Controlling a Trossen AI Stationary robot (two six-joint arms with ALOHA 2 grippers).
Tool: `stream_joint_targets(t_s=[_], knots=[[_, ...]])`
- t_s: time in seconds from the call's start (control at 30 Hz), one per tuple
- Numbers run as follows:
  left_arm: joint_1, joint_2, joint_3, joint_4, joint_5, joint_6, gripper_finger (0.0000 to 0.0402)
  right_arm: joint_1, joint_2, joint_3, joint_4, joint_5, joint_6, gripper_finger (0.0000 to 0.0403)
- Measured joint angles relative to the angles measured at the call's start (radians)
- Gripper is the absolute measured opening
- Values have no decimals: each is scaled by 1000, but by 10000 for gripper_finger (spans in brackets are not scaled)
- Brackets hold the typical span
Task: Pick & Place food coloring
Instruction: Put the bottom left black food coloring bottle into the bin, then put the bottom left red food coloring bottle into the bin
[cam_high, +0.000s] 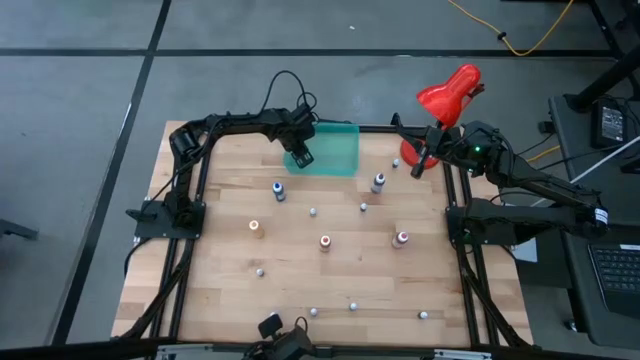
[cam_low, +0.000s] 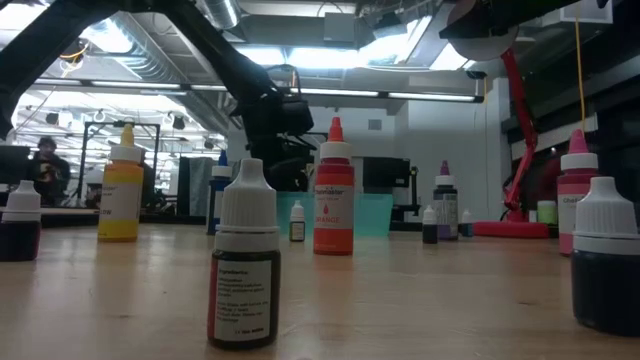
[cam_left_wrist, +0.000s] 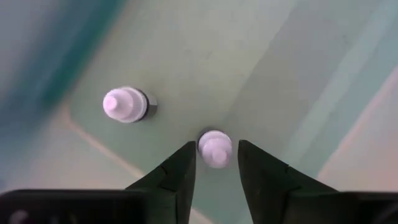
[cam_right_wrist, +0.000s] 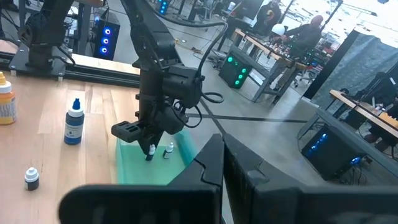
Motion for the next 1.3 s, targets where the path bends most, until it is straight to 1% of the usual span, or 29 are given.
stream_joint_targets(t_s=[0.17, 0.33, 0.5, 0.57, 0.73, 0.87, 1.07, 1.2, 1.3], knots=[[-5, -5, 64, -64, 0, 0, 135, 0, 0, 0, -2, 0, 0, 12], [-22, -39, 158, -172, -6, 25, 147, 0, 0, 0, -2, 0, 0, 12], [-79, -103, 219, -269, 18, 50, 149, 0, 0, 0, -2, -1, 0, 12], [-116, -134, 227, -279, 26, 51, 147, 0, 0, 0, -2, -1, 0, 12], [-240, -185, 227, -336, 26, 42, 147, 0, 0, 0, -2, -7, -2, 12], [-356, -199, 227, -444, 11, 1, 150, 0, 0, 0, -3, -8, -3, 12], [-552, -201, 226, -637, 8, -121, 146, 0, 10, 0, -8, -10, -3, 12], [-706, -201, 226, -654, 11, -226, 144, 0, 29, 0, -9, -11, -3, 12], [-813, -201, 225, -653, -17, -325, 144, 0, 44, 0, -10, -11, -3, 12]])
